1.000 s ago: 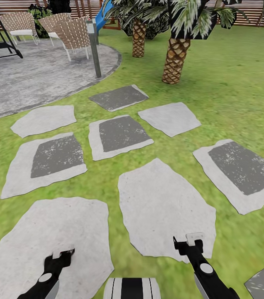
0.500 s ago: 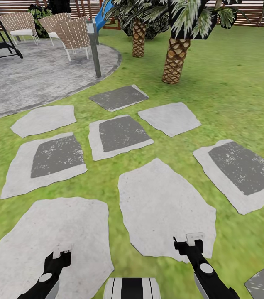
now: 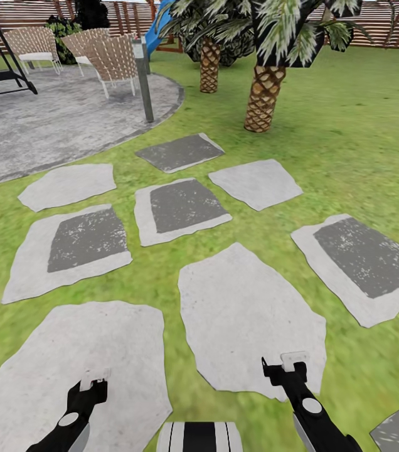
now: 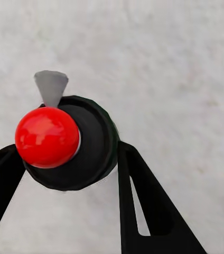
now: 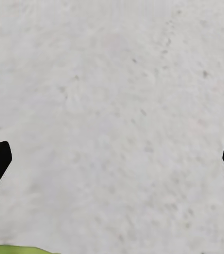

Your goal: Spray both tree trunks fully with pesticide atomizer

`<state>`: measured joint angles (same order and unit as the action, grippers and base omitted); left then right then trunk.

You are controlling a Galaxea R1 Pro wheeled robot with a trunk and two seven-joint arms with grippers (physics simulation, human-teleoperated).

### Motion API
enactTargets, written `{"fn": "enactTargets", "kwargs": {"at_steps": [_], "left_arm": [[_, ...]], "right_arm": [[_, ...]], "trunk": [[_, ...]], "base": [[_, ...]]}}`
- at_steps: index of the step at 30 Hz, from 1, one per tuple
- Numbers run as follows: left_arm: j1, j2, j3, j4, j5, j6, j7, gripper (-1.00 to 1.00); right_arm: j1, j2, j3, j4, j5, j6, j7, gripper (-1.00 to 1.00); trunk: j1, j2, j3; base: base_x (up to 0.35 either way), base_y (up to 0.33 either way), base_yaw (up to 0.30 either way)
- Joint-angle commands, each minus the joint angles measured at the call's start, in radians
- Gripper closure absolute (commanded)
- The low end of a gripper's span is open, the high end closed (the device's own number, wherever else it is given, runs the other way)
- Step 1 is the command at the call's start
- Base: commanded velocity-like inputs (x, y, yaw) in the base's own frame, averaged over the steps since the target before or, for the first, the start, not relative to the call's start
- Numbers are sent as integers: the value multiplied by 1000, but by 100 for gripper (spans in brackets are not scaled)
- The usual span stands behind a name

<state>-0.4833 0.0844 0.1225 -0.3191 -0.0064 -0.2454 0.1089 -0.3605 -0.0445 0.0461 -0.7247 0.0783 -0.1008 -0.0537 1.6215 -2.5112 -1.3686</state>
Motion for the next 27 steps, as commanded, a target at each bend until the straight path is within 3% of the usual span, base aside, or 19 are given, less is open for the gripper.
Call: {"fn": "enactTargets", "kwargs": {"at_steps": [1, 19, 23, 27], "left_arm": [[0, 0, 0, 0, 0, 0, 0, 100], [-1, 1, 1, 0, 0, 1, 0, 100], [8, 1, 4, 2, 0, 0, 0, 100], [15, 5, 8, 3, 1, 0, 1, 100]], "right_arm": [[0, 0, 1, 0, 0, -1, 0, -100], [0, 6, 2, -1, -1, -5, 0, -100], [2, -5, 0, 12, 0, -66, -11, -100], [3, -15, -6, 103, 0, -156, -47, -100]], "trunk": [[0, 0, 4], [-8, 4, 74], [-10, 5, 93], [-12, 6, 113]], "base": [[0, 0, 0], [0, 0, -1], [0, 0, -207], [0, 0, -222]]}}
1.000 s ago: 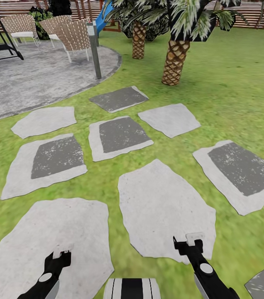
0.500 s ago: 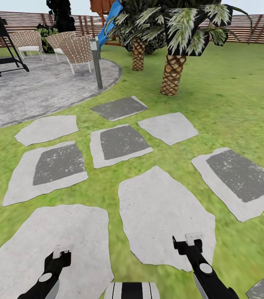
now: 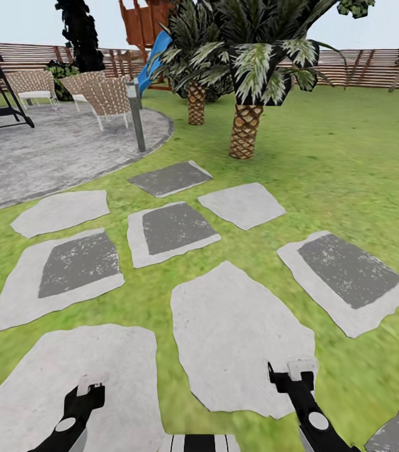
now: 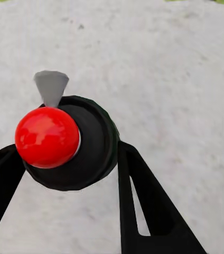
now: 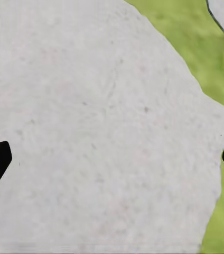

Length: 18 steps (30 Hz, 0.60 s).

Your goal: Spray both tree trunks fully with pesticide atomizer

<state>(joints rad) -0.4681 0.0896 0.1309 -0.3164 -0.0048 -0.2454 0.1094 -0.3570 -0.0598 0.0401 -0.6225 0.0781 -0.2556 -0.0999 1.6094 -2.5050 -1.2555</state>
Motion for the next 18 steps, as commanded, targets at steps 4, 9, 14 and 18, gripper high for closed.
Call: {"fn": "enactTargets", "kwargs": {"at_steps": [4, 9, 14, 18], "left_arm": [[43, 16, 2, 2, 7, -4, 1, 100], [109, 25, 4, 5, 10, -84, 2, 100], [137, 26, 5, 11, 10, -121, 3, 100], [159, 19, 3, 7, 11, -128, 3, 100]], "right_arm": [[1, -2, -3, 177, -1, -137, -52, -100], [1, -2, -3, 397, -1, -345, -73, -100], [1, -3, -3, 497, -2, -422, -76, -100], [1, -3, -3, 516, -1, -444, -76, -100]], "trunk": [[-2, 1, 20], [-4, 2, 45], [-6, 3, 70], [-8, 4, 90]], "base": [[0, 0, -224], [0, 0, -225], [0, 0, -225], [0, 0, -225]]}}
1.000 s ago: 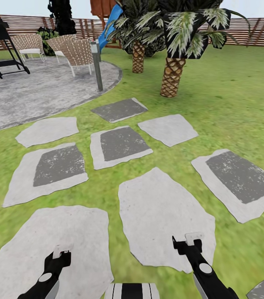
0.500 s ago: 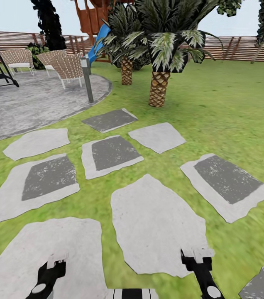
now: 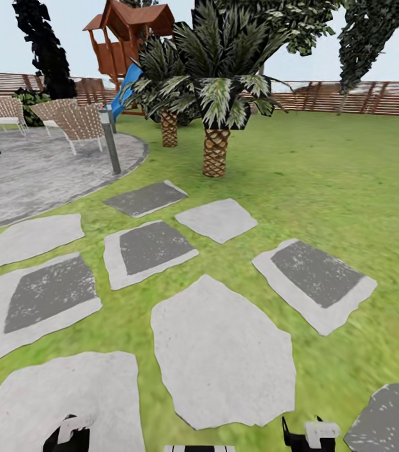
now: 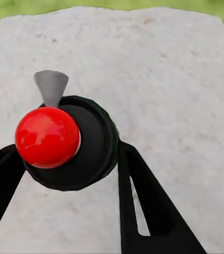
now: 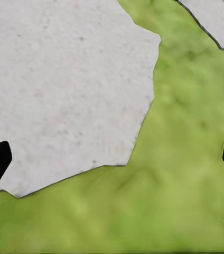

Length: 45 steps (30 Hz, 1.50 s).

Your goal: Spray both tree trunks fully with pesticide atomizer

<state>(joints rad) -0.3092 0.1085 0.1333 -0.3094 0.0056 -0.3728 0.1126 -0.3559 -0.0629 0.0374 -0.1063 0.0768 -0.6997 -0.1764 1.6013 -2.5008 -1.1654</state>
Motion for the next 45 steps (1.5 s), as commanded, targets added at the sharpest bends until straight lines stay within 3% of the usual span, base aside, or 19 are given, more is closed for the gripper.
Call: {"fn": "enactTargets", "kwargs": {"at_steps": [1, 19, 45], "left_arm": [[1, -1, 1, -1, 0, -1, 0, 100], [2, 2, 0, 7, 1, 0, -1, 100], [2, 2, 0, 7, 1, -1, -1, 100]], "right_arm": [[0, 0, 0, 1, 0, -1, 0, -100], [0, 3, -1, 4, -2, 0, 0, -100], [0, 7, -1, 4, -3, 2, 0, -100]], "trunk": [[0, 0, 5], [-63, 113, 82], [-162, 295, 165]], "base": [[0, 0, -225], [0, 0, -235], [0, 0, -298]]}}
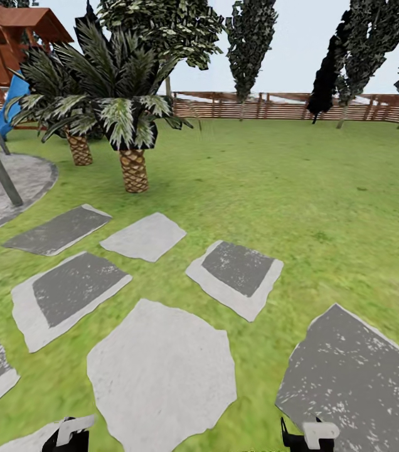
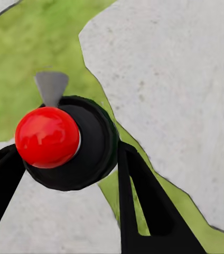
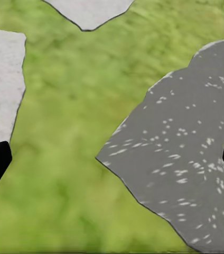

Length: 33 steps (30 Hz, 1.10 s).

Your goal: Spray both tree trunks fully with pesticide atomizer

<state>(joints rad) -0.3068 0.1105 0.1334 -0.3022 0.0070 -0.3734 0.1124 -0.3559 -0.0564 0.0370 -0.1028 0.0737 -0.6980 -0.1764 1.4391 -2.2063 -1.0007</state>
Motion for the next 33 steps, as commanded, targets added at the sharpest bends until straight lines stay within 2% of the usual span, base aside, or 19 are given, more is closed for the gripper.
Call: {"fn": "enactTargets", "kwargs": {"at_steps": [1, 7, 33], "left_arm": [[0, 0, 0, 0, 0, 0, 0, 100], [0, -1, 0, 0, 0, 0, 0, 100], [0, -5, 0, 0, -1, 1, 0, 100]], "right_arm": [[0, 0, 0, 0, 0, 0, 0, -100], [0, 1, 0, 0, 0, 0, 0, -100], [0, 3, 0, 0, 0, 0, 0, -100]], "trunk": [[-4, 7, 3], [-27, 49, 22], [-27, 49, 22]], "base": [[0, 0, -300], [0, 0, -300], [0, 0, -300]]}}
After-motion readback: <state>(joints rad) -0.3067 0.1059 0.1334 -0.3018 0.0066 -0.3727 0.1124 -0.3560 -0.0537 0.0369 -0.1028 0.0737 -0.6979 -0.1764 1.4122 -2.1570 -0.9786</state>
